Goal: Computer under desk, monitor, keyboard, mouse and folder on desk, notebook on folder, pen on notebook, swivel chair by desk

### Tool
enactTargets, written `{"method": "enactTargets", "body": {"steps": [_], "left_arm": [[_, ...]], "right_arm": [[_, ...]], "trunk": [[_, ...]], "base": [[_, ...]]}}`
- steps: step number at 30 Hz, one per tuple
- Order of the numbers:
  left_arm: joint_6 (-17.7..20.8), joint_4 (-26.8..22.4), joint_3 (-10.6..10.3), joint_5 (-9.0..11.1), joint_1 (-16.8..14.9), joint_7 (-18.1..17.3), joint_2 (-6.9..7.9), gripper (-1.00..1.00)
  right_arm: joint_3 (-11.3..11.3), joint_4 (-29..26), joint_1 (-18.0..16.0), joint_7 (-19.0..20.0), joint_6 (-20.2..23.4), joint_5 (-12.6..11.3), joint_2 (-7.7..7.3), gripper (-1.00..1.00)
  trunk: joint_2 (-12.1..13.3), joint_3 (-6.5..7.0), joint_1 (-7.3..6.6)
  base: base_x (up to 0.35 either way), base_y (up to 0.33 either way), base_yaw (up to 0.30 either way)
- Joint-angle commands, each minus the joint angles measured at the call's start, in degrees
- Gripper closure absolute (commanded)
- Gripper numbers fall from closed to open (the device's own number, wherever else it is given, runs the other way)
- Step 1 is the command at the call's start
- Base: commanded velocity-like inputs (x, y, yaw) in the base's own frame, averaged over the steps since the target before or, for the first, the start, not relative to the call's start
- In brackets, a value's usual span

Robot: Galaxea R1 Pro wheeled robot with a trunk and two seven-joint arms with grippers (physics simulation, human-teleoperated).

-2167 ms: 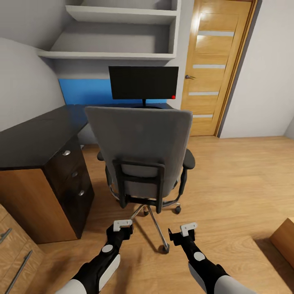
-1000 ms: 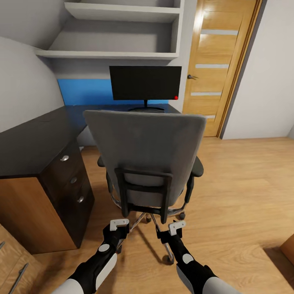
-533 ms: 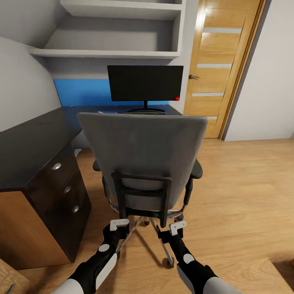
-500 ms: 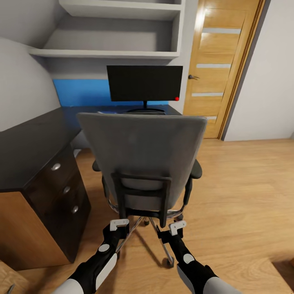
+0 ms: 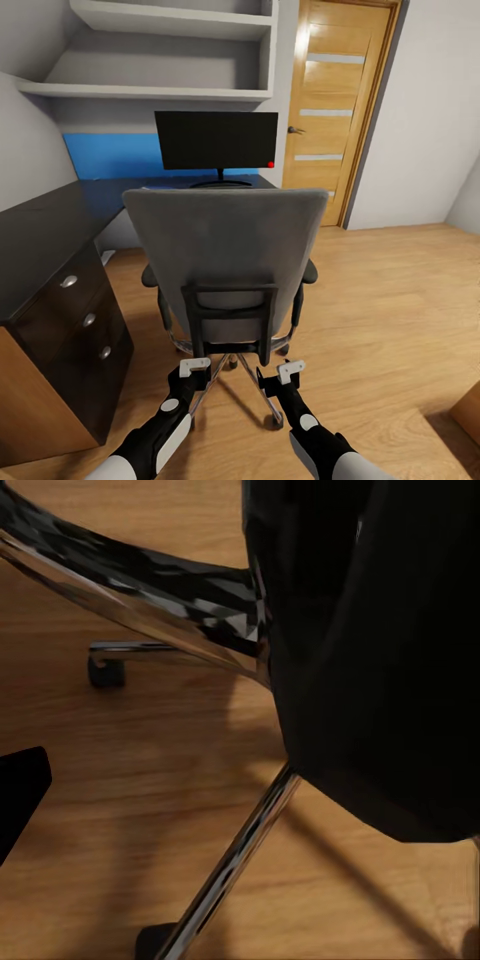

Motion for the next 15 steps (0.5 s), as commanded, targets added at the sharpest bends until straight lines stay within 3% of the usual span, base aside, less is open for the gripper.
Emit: {"method": "enactTargets", "body": {"steps": [1, 7, 15], "left_arm": [[-0.3, 0.0, -0.5, 0.6, -0.1, 0.4, 0.06, -1.00], [-0.3, 0.0, -0.5, 0.6, -0.1, 0.4, 0.06, -1.00], [-0.3, 0.0, -0.5, 0.6, -0.1, 0.4, 0.06, -1.00]], "right_arm": [[0.5, 0.1, -0.1, -0.4, -0.2, -0.3, -0.02, -1.00], [0.5, 0.1, -0.1, -0.4, -0.2, -0.3, -0.02, -1.00], [0.4, 0.0, -0.1, -0.5, -0.2, -0.3, -0.02, -1.00]], "trunk": [[0.0, -0.03, -0.01], [0.0, 0.00, -0.01], [0.0, -0.03, -0.01]], "base": [[0.000, 0.000, -0.041], [0.044, 0.000, -0.016], [0.305, 0.000, 0.001]]}}
